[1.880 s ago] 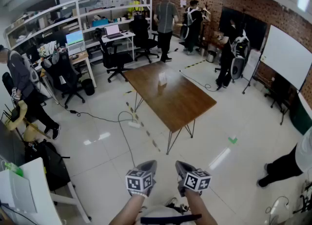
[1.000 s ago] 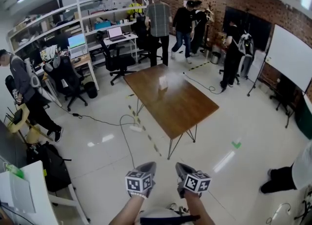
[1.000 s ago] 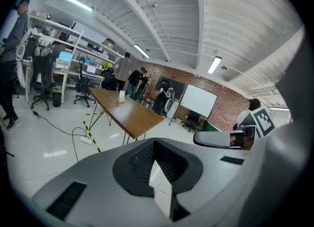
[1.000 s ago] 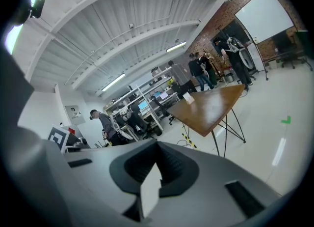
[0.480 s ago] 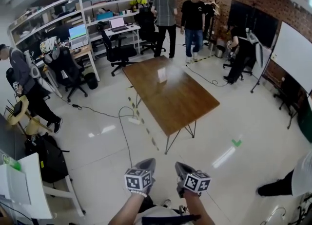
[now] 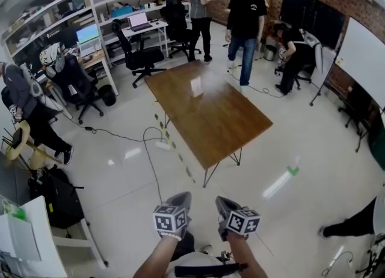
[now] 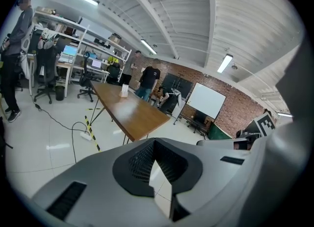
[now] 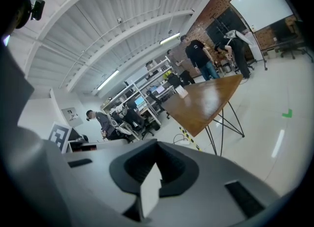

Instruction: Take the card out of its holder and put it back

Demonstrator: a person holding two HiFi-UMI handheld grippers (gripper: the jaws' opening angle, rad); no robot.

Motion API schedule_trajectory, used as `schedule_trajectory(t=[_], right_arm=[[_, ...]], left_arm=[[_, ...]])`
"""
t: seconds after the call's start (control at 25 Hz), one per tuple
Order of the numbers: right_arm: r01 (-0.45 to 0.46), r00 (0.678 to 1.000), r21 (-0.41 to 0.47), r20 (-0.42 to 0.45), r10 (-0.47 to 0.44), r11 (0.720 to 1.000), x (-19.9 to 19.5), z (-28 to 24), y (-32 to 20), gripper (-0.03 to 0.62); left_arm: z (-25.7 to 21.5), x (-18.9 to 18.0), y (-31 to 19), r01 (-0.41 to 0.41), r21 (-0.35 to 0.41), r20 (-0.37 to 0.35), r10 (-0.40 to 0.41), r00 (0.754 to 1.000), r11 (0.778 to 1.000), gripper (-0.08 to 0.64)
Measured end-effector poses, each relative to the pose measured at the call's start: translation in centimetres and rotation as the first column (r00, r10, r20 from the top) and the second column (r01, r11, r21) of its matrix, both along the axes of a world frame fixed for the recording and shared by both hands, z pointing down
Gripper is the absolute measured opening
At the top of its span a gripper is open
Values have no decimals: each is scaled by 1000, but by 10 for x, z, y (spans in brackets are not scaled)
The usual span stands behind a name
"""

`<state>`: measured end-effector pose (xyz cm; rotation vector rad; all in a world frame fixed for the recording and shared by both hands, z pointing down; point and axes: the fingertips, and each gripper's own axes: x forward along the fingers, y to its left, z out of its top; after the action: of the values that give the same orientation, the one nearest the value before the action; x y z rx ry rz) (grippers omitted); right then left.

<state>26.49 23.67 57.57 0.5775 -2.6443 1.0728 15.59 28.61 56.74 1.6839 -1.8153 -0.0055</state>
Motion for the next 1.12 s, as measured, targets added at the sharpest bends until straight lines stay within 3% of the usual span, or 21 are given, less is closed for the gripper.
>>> schedule_trajectory(t=[0.48, 1.12], right_arm=[[-10, 1000, 20, -11, 10, 1000, -72, -8, -66, 8], [-12, 1000, 44, -9, 13, 999, -157, -20, -101, 8]], left_arm=[[-3, -75, -67, -4, 20, -11, 4, 1000, 1000, 0], [-10, -162, -94, -4, 23, -12, 5, 1000, 1000, 0]])
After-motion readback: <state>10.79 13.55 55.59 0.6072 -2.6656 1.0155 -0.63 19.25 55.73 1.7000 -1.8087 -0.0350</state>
